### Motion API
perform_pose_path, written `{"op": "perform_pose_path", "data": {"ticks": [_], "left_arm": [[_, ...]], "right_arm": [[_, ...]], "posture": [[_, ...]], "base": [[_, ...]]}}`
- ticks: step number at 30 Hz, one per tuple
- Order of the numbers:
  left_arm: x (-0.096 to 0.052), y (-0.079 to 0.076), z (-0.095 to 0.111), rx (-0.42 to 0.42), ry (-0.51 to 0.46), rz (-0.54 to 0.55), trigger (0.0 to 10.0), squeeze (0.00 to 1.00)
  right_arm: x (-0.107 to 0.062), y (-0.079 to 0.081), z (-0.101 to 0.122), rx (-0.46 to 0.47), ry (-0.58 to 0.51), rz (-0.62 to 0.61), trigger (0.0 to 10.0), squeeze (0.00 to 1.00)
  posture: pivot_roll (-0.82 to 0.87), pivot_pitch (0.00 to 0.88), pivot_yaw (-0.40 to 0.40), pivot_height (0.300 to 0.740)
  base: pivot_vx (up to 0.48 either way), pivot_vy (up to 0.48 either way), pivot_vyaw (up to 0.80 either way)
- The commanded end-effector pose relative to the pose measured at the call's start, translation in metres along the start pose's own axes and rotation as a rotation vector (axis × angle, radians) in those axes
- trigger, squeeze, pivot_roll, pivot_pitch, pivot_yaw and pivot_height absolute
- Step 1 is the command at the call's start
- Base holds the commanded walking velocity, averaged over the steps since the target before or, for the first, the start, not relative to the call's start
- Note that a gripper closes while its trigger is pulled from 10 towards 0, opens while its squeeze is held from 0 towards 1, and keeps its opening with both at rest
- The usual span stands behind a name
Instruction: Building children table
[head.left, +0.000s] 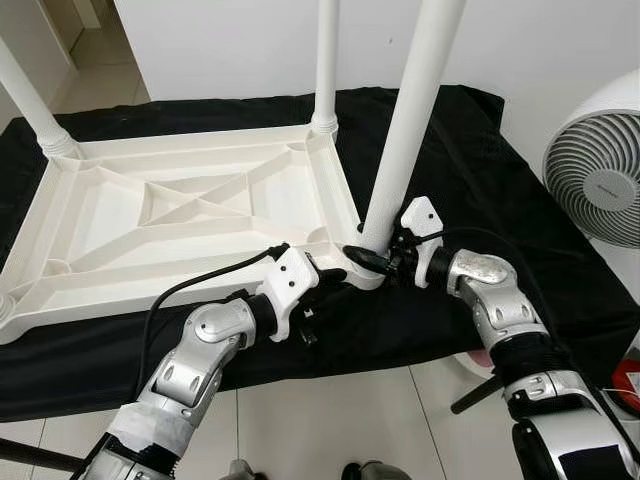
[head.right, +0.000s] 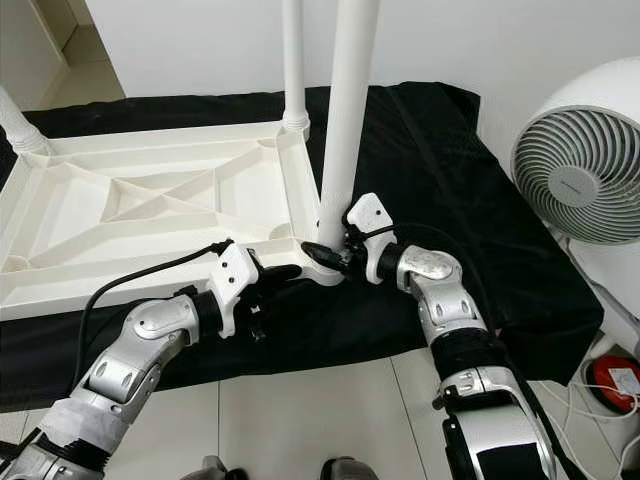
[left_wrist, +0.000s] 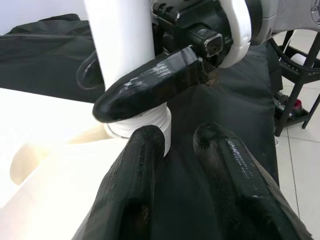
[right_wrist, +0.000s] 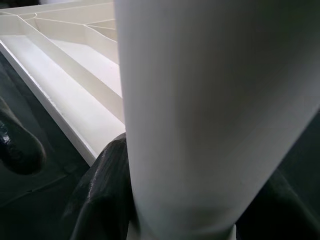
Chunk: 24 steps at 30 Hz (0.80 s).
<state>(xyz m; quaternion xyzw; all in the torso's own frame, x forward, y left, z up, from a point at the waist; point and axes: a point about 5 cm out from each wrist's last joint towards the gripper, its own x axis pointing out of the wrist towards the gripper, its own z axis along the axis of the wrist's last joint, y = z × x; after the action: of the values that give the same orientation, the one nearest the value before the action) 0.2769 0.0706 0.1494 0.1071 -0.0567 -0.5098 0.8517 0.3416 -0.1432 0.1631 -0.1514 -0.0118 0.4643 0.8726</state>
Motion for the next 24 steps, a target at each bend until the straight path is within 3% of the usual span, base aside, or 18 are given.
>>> {"op": "perform_pose_path", "data": {"ticks": [1,2,3,8,13,15,16,18,22,24], "left_arm": [[-0.002,-0.002,-0.004,-0.006,0.012,-0.007,10.0,0.0],[-0.001,-0.002,-0.004,-0.005,0.012,-0.01,10.0,0.0],[-0.001,-0.002,-0.004,-0.005,0.012,-0.014,10.0,0.0],[0.001,-0.002,-0.003,-0.002,0.011,-0.023,10.0,0.0],[0.0,0.0,-0.004,0.004,0.013,-0.018,10.0,0.0],[0.0,0.0,-0.004,0.0,0.011,-0.012,10.0,0.0],[-0.001,0.0,-0.004,-0.004,0.01,-0.009,10.0,0.0],[-0.001,0.0,-0.004,-0.004,0.01,-0.009,10.0,0.0],[-0.001,-0.002,-0.005,-0.011,0.009,0.001,10.0,0.0],[-0.001,-0.002,-0.005,-0.011,0.01,0.002,10.0,0.0]], "right_arm": [[-0.006,0.005,-0.015,0.001,0.066,0.012,0.0,0.0],[-0.008,0.005,-0.015,0.017,0.06,-0.018,3.6,0.0],[-0.009,0.007,-0.015,0.037,0.047,-0.038,10.0,0.0],[-0.005,0.014,-0.014,0.068,0.034,-0.088,10.0,0.0],[0.002,0.02,-0.009,0.072,0.015,-0.253,10.0,0.0],[0.003,0.022,-0.006,0.112,0.003,-0.319,10.0,0.0],[0.006,0.027,-0.001,0.156,-0.017,-0.417,10.0,0.0],[0.006,0.027,-0.001,0.156,-0.017,-0.417,10.0,0.0],[-0.001,0.036,0.004,0.223,-0.015,-0.831,10.0,0.0],[-0.004,0.037,0.004,0.234,-0.016,-0.904,10.0,0.0]], "posture": [[-0.12,0.087,0.025,0.74],[-0.12,0.087,0.025,0.74],[-0.13,0.095,0.021,0.74],[-0.13,0.094,0.023,0.74],[-0.14,0.085,0.022,0.74],[-0.14,0.089,0.02,0.74],[-0.14,0.095,0.017,0.74],[-0.14,0.095,0.017,0.74],[-0.13,0.1,0.011,0.74],[-0.13,0.1,0.011,0.74]], "base": [[0.0,0.0,0.0],[0.0,0.0,0.0],[0.0,0.0,0.0],[0.0,0.0,0.0],[0.0,0.0,0.0],[0.0,0.0,0.0],[0.0,0.0,0.0],[0.0,0.0,0.0],[0.0,0.0,0.0],[0.0,0.0,0.0]]}}
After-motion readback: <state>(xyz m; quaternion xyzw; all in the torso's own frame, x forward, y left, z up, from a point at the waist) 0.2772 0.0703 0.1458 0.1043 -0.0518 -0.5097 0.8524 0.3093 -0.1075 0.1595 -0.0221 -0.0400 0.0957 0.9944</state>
